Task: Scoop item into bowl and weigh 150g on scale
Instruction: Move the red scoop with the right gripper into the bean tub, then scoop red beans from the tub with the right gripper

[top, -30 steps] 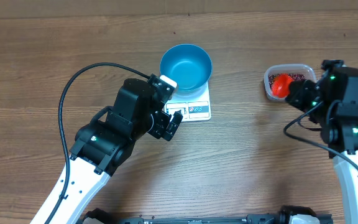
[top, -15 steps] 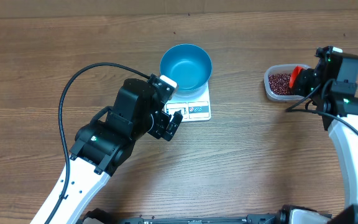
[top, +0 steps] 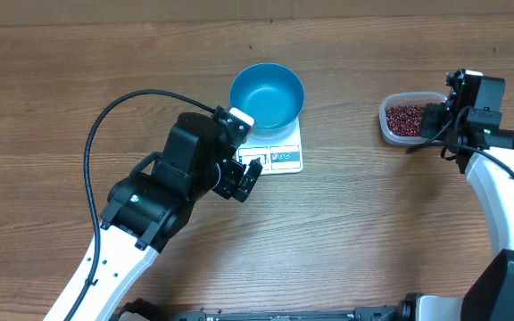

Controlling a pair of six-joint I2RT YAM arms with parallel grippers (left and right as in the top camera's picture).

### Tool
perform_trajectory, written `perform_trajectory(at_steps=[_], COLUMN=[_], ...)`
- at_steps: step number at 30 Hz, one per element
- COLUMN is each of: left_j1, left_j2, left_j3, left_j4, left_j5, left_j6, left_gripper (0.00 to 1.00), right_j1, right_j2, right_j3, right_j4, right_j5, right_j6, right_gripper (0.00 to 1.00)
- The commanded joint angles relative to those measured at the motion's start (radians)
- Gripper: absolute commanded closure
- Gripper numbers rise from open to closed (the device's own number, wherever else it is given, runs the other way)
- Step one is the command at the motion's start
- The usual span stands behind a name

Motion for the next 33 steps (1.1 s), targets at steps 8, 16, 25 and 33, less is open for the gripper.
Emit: perform_trajectory(at_steps=[8,16,25,33], left_j1=[0.005,0.005,0.005,0.005], left_j2=[-0.012,-0.012,-0.012,-0.012], left_j3=[0.019,0.019,0.019,0.019], left_j4=[0.0,0.0,0.0,0.0], left_j5=[-0.01,-0.01,-0.01,-0.01], left_j6=[-0.013,-0.013,-0.013,-0.013], left_gripper=[0.0,0.01,0.0,0.0], right_j1=[-0.026,-0.026,-0.026,-0.029], right_j2=[0.069,0.074,0.142,0.142], right_j3=[0.028,0.028,0.028,0.028], right_j4=[0.004,-0.016,-0.039,-0.043], right_j5=[-0.028,-0.153,-0.216,-0.259], right_j6=[-0.012,-0.012,-0.012,-0.011], right_gripper=[0.96,0.96,0.96,0.96])
